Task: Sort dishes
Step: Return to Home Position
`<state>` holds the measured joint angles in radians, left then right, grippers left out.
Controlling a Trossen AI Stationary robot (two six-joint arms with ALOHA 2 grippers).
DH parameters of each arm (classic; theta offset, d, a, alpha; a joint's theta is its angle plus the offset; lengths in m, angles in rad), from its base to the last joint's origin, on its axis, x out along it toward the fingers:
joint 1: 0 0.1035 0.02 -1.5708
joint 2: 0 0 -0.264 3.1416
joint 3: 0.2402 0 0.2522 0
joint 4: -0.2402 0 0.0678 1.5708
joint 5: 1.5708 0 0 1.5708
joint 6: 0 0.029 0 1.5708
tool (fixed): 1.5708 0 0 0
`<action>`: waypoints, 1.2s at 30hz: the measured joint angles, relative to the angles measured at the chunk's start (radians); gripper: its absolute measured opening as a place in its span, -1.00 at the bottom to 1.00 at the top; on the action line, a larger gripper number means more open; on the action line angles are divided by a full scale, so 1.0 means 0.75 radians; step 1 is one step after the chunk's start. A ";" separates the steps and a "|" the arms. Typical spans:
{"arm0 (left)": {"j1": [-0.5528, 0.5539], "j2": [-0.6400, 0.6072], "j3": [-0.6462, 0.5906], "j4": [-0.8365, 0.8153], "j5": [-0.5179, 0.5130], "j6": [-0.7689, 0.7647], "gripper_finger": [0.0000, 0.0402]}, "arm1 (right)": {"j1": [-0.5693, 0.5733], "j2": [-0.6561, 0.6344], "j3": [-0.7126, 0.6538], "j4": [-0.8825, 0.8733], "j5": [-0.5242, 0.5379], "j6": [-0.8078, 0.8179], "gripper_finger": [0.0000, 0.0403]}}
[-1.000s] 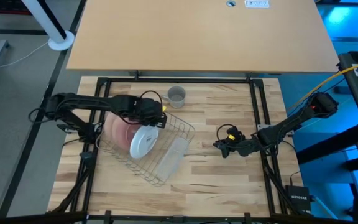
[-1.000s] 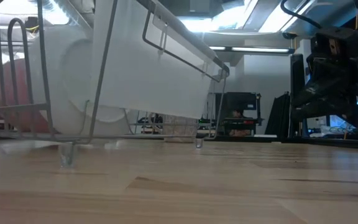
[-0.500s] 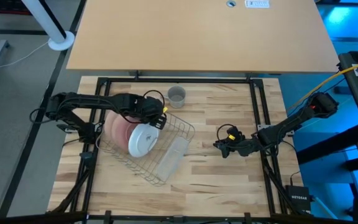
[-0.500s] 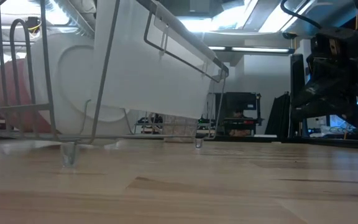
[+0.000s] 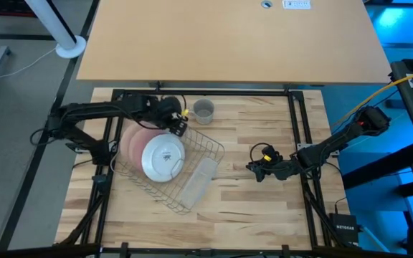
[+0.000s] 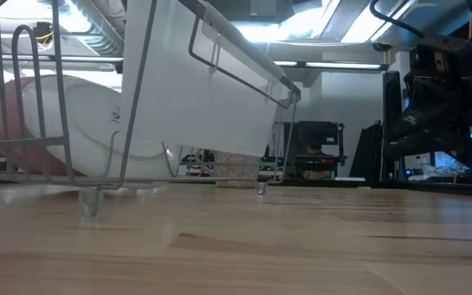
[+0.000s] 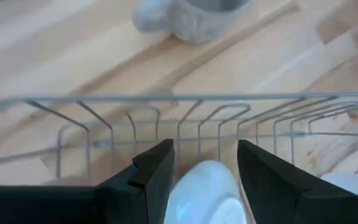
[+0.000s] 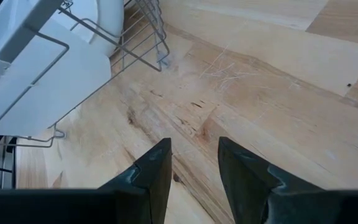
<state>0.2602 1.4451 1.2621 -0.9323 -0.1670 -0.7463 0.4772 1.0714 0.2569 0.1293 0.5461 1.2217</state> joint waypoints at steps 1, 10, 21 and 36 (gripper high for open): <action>0.017 -0.024 0.000 0.000 0.009 0.034 -0.16 | 0.000 0.000 0.000 0.000 0.000 0.000 -0.33; 0.102 -0.356 0.000 -0.061 0.002 0.452 -0.16 | 0.000 -0.087 0.000 0.001 0.002 -0.028 -0.33; -0.015 -1.129 -0.325 0.052 -0.134 0.604 -0.16 | 0.000 -0.740 0.000 0.006 0.230 -0.536 -0.33; -0.210 -1.829 -1.280 1.101 0.661 0.862 -0.16 | 0.000 -1.301 0.001 -0.107 0.458 -1.362 -0.33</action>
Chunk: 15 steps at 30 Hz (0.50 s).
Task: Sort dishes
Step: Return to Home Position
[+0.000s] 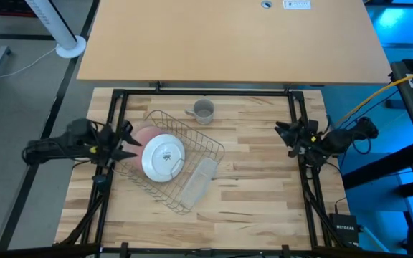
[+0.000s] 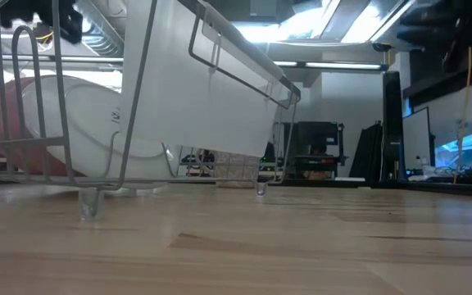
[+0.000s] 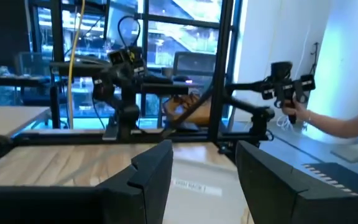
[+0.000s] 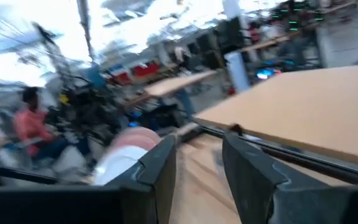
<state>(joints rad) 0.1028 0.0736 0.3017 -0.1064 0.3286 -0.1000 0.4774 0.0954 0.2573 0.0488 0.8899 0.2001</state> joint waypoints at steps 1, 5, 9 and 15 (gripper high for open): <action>0.000 -0.004 -0.034 0.024 0.000 0.000 -0.16 | 0.000 0.000 0.000 -0.040 0.031 0.010 -0.33; 0.000 -0.003 -0.119 0.102 -0.002 0.051 -0.16 | 0.000 0.000 -0.032 -0.149 0.080 0.089 -0.33; 0.001 -0.003 -0.157 0.104 -0.002 0.109 -0.16 | 0.000 0.000 -0.083 -0.149 0.081 0.107 -0.33; 0.001 -0.006 -0.158 0.087 0.000 0.139 -0.16 | 0.000 0.000 -0.157 -0.151 0.092 0.111 -0.33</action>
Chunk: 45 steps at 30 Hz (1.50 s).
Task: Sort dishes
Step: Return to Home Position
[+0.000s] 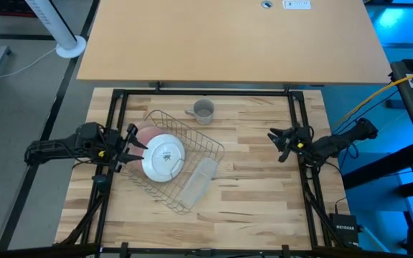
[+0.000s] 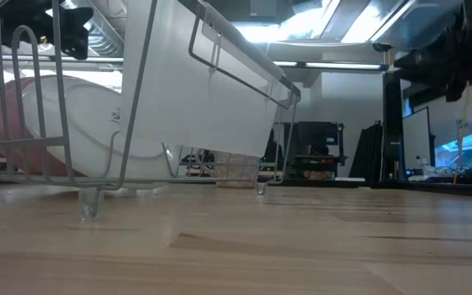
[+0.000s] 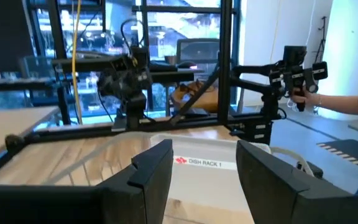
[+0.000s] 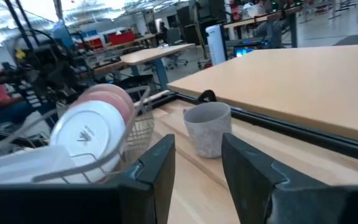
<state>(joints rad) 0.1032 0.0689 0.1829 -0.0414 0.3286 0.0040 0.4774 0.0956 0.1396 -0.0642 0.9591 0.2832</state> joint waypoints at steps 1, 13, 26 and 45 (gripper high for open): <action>0.000 -0.007 0.000 0.001 0.000 0.020 -0.16 | 0.000 0.000 -0.010 0.001 0.012 0.001 -0.33; -0.001 -0.086 0.000 -0.067 0.002 -0.011 -0.16 | 0.000 0.000 -0.049 -0.267 0.083 0.380 -0.33; -0.044 -0.086 -0.057 -0.087 0.058 0.174 -0.16 | 0.000 0.000 -0.045 -0.315 0.105 0.385 -0.33; -0.043 -0.087 -0.227 0.138 -0.206 0.035 -0.16 | 0.000 0.001 -0.047 -0.301 -0.212 0.385 -0.33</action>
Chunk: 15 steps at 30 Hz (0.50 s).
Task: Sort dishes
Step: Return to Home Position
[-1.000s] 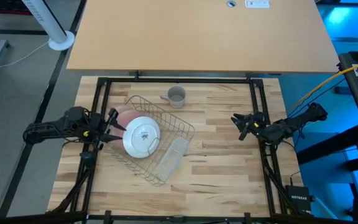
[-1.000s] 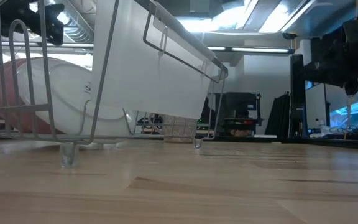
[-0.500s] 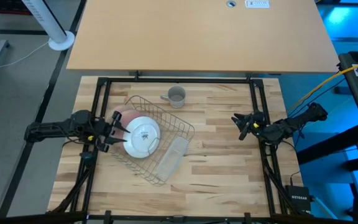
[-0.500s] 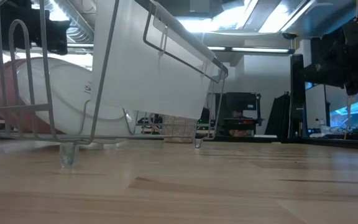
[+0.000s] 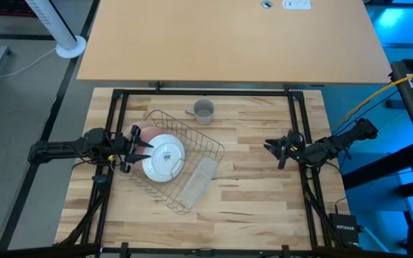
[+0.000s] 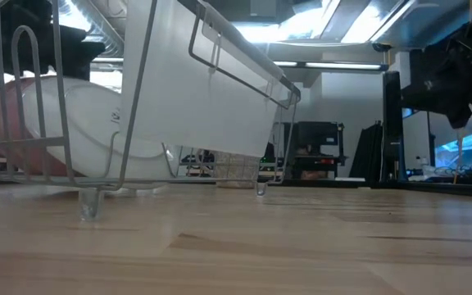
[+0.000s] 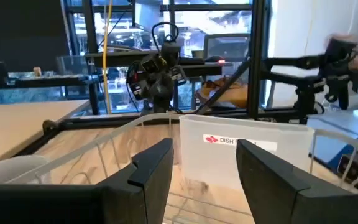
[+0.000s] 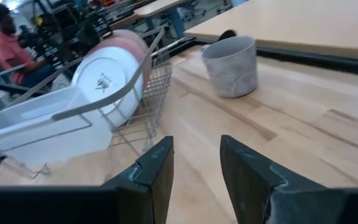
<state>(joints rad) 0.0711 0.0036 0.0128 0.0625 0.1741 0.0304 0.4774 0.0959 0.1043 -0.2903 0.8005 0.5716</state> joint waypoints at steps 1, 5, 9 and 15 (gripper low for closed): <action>0.000 0.000 0.000 -0.002 -0.006 -0.018 -0.16 | 0.000 0.000 0.000 0.000 -0.017 0.000 -0.33; -0.002 0.000 0.000 0.048 -0.094 -0.197 -0.16 | 0.000 0.000 0.000 0.001 -0.050 0.000 -0.33; -0.002 0.002 -0.004 0.097 -0.138 -0.160 -0.16 | 0.000 0.000 0.000 0.002 -0.061 0.000 -0.33; -0.002 0.003 -0.004 0.094 -0.182 -0.113 -0.16 | 0.000 0.000 -0.001 0.002 -0.071 0.000 -0.33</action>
<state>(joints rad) 0.0700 0.0055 0.0101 0.1327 0.0373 -0.0540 0.4774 0.0959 0.1040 -0.2886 0.7475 0.5713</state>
